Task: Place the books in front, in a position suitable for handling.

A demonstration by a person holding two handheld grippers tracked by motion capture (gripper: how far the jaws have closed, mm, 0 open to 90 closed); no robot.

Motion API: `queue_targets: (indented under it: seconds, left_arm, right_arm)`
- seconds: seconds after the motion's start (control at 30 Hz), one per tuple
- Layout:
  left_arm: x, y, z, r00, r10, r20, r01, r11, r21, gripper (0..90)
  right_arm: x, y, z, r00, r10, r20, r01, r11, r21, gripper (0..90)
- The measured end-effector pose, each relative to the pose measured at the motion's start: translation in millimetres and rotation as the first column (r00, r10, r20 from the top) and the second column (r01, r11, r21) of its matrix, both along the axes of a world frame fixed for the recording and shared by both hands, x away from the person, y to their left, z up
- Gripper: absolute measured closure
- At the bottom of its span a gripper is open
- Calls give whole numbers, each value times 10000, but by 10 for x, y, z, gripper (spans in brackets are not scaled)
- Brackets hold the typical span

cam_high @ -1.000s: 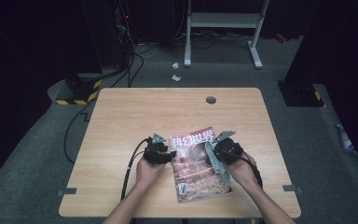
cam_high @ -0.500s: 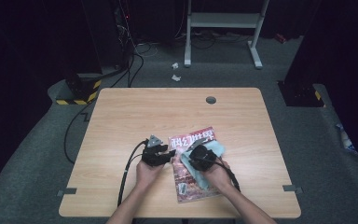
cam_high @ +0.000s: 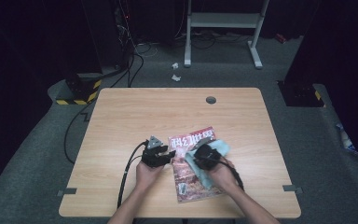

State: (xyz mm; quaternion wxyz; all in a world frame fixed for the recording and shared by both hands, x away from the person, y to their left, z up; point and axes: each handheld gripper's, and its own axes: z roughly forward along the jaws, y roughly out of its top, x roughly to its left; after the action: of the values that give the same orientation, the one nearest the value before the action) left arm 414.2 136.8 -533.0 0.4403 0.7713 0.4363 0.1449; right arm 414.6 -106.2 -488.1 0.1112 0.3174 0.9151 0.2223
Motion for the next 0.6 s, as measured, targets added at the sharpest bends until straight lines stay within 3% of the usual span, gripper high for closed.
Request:
queue_targets:
  seconds: [0.07, 0.13, 0.23, 0.37, 0.47, 0.6]
  left_arm:
    - [2, -3, -1, 10000, 10, 28, -10, 10000, 12, 522]
    - [-1, -16, -2, 10000, 46, 40, -46, 10000, 19, 520]
    - [1, -17, -3, 10000, 53, 81, -54, 10000, 55, 518]
    - [1, -17, -3, 10000, 52, 71, -52, 10000, 46, 518]
    - [1, -17, -3, 10000, 47, 75, -48, 10000, 59, 518]
    - [1, -15, -2, 10000, 43, 57, -43, 10000, 41, 519]
  right_arm:
    - [46, -262, 14, 9965, -838, 54, 839, 9964, -112, 850]
    - [78, -455, 36, 9918, -1280, -23, 1280, 9918, -7, 851]
    - [61, -475, 49, 9904, -1369, 207, 1375, 9900, -319, 850]
    - [-18, -194, 19, 9973, -684, 270, 699, 9959, -581, 850]
    - [-106, 148, 1, 9997, 240, 37, -239, 9996, -171, 849]
    - [-228, 627, -17, 9878, 1552, -92, -1550, 9877, 212, 849]
